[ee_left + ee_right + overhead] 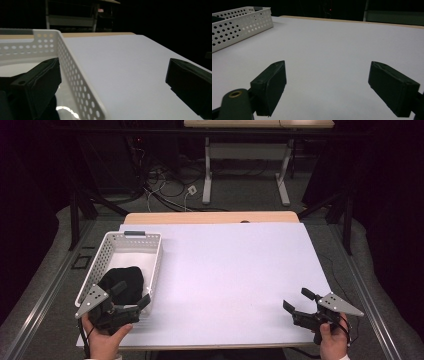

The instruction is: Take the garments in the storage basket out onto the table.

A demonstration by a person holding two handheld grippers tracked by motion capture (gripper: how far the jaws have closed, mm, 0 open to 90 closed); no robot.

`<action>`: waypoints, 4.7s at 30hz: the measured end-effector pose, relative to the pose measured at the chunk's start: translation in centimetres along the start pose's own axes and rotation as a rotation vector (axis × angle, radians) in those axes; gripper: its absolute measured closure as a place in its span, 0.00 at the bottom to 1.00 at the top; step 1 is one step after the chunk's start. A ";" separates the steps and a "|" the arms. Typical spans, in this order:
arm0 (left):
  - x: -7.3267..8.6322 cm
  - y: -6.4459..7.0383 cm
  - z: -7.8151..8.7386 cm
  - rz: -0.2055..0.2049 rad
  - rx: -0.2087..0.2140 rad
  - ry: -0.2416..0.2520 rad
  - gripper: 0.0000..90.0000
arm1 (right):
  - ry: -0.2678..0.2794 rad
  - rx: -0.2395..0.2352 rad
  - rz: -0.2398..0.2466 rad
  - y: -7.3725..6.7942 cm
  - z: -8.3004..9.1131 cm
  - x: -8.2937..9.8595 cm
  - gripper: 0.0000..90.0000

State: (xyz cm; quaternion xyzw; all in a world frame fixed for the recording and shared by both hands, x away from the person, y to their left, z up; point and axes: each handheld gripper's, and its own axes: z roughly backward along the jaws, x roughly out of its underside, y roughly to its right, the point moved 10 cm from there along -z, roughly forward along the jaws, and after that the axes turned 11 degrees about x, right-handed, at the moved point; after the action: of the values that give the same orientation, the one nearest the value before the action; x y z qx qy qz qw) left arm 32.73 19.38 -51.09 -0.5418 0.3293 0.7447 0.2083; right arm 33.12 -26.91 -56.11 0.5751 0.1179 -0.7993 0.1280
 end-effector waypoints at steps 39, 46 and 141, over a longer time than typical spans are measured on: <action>-1.6 -6.7 3.1 0.040 -0.161 -0.148 0.01 | 0.020 0.084 -0.032 2.8 2.1 -0.1 0.16; -2.6 -7.6 2.1 0.022 -0.167 -0.216 0.01 | 0.013 0.051 -0.016 2.0 1.5 0.0 0.16; 3.9 -13.9 0.1 0.045 -0.314 -0.731 0.76 | -0.079 -0.014 -0.054 1.5 0.3 1.6 0.16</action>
State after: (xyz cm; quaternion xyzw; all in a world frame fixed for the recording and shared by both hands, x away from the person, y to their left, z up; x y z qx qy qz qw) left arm 40.72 28.94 -58.42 -0.2588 0.1271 0.9342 0.2101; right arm 32.89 -28.51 -57.60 0.5388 0.1340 -0.8238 0.1148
